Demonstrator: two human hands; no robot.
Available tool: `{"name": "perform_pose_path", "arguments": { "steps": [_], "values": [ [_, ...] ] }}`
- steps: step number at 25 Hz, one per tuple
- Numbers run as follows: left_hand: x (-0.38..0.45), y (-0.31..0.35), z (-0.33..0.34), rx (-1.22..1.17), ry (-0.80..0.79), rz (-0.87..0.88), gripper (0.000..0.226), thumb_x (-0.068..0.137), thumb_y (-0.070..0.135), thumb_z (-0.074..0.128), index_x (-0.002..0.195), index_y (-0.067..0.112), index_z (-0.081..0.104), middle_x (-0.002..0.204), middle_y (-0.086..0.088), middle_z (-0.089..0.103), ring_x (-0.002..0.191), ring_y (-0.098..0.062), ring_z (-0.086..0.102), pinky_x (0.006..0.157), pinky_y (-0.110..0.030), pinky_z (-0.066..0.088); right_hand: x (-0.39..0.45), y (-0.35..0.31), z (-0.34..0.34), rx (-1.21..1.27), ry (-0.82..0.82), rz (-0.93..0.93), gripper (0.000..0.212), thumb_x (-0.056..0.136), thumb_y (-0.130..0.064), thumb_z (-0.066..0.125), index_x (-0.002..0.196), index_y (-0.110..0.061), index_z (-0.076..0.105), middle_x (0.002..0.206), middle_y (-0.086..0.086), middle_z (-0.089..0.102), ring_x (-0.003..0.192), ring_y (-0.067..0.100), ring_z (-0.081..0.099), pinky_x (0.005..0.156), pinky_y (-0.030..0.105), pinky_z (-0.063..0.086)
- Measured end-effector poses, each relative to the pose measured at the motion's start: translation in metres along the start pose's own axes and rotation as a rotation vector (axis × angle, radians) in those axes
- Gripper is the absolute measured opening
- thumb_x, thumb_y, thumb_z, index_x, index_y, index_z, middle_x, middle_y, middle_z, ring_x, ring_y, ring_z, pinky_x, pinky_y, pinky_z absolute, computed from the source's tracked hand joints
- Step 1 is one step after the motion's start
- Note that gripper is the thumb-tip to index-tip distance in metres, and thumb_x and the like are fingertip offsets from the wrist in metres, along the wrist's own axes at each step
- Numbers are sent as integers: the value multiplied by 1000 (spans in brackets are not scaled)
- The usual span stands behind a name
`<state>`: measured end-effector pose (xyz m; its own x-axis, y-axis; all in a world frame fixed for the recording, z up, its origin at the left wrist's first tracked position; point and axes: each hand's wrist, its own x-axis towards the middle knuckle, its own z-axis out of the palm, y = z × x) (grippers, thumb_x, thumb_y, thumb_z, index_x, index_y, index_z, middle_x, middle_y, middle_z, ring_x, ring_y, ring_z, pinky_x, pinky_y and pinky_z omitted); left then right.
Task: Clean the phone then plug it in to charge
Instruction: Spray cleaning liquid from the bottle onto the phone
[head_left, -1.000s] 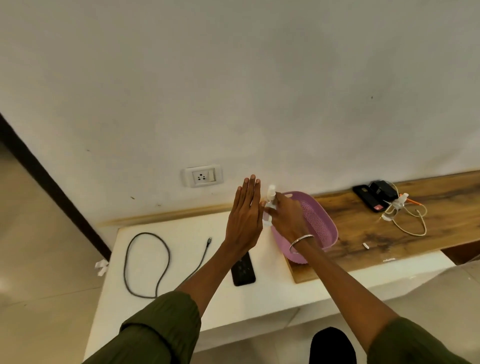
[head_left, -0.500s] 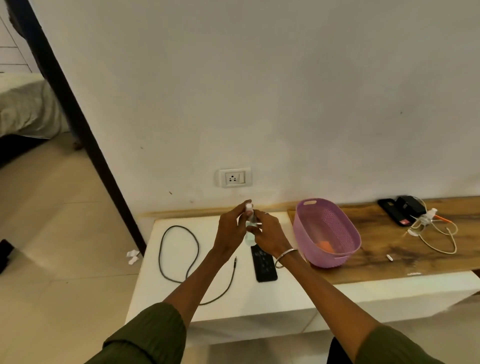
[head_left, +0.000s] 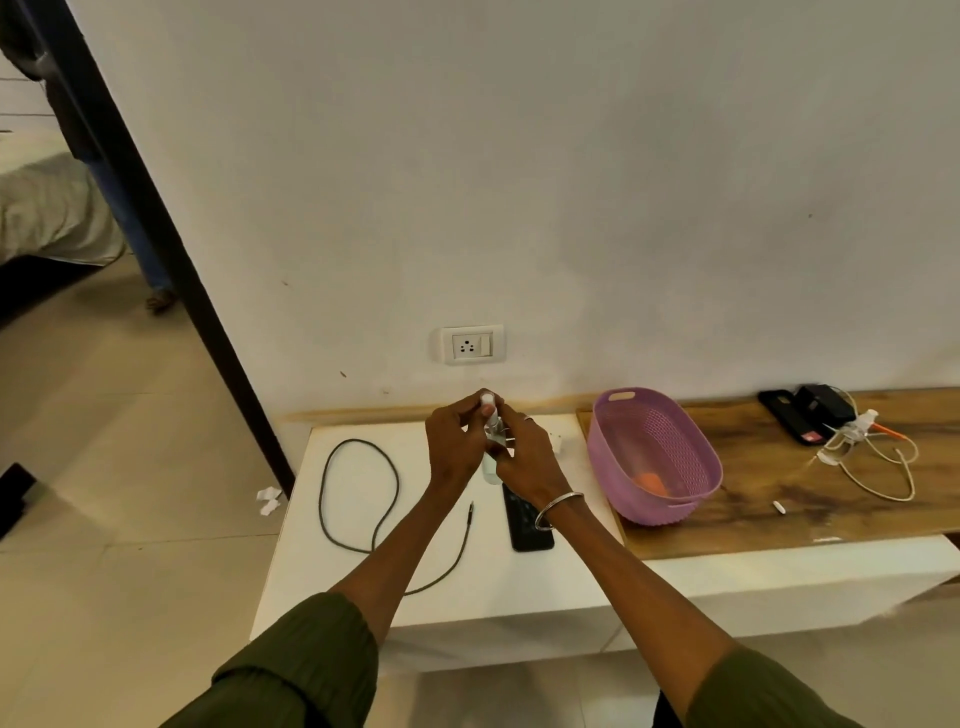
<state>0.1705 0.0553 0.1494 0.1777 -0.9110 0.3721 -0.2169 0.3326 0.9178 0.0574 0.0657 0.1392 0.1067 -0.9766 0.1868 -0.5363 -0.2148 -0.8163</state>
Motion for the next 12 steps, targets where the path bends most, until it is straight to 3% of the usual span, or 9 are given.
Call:
{"name": "perform_pose_path", "arguments": {
  "steps": [4,8,12],
  "values": [
    [-3,3,18,-6,118,22,14,95,19,64,97,17,78,76,9,75,74,-7,71,68,-28,57,-2,4,0,-41,147,-30,46,84,-10,67,127,-19,52,108,5,66,100,21,58,90,41,55],
    [-10,7,32,-84,288,-49,14,92,21,70,104,21,77,71,25,68,66,-4,67,63,-27,56,-5,4,6,-103,275,-70,48,83,-22,71,127,-20,54,108,5,65,99,19,59,83,23,50],
    [-11,8,37,-79,383,-40,14,89,20,73,101,15,78,68,20,69,60,-9,68,59,-27,55,-6,0,5,-196,311,-85,47,87,-24,67,131,-19,55,109,8,65,98,22,61,82,29,56]
  ]
}}
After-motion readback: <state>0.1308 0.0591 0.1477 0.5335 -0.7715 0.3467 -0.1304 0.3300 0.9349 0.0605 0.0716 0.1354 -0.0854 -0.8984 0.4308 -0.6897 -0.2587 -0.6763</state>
